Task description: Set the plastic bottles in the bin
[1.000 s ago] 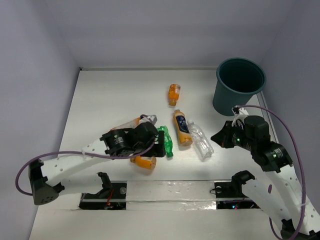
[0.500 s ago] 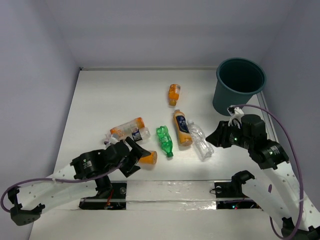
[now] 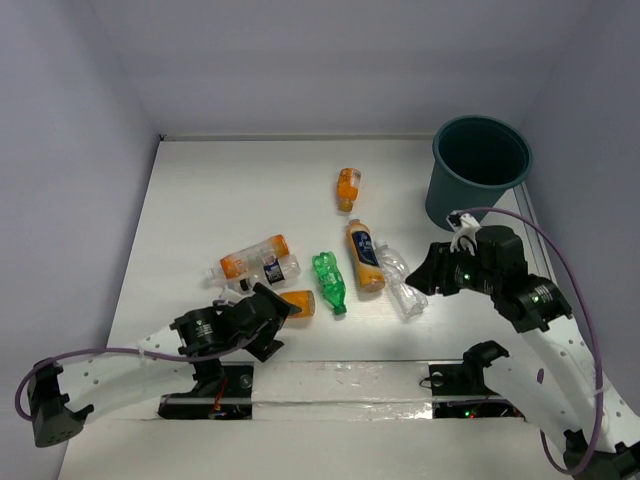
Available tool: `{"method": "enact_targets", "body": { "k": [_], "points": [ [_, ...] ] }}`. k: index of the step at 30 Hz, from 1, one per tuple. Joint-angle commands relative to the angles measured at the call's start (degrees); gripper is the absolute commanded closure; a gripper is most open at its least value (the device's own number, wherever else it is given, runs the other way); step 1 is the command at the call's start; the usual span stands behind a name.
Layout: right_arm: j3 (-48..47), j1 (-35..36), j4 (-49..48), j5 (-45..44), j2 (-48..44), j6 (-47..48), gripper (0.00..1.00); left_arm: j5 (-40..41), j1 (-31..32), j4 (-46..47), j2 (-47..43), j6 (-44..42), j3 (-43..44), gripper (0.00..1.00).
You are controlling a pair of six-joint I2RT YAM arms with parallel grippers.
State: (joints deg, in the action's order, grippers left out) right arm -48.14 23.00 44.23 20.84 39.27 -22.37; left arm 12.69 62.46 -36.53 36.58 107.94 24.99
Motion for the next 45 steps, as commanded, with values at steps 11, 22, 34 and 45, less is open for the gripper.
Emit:
{"method": "enact_targets", "body": {
  "k": [11,22,34,45],
  "points": [
    [-0.9,0.55,-2.22,3.76,0.11,3.56,0.46,4.19,-12.62,14.38,11.38,3.43,0.92,0.01],
    [-0.99,1.08,-1.69,5.79,-2.44,3.39,0.46,1.37,-13.85,15.53,23.09,-0.19,3.92,0.01],
    [-0.56,1.08,-6.16,2.36,1.51,-0.56,0.46,2.25,-12.01,14.12,26.53,-0.8,4.8,0.3],
    [-3.27,16.0,-17.68,-8.77,16.53,-5.13,0.32,5.41,-3.05,6.92,24.42,-8.27,11.91,0.53]
  ]
}}
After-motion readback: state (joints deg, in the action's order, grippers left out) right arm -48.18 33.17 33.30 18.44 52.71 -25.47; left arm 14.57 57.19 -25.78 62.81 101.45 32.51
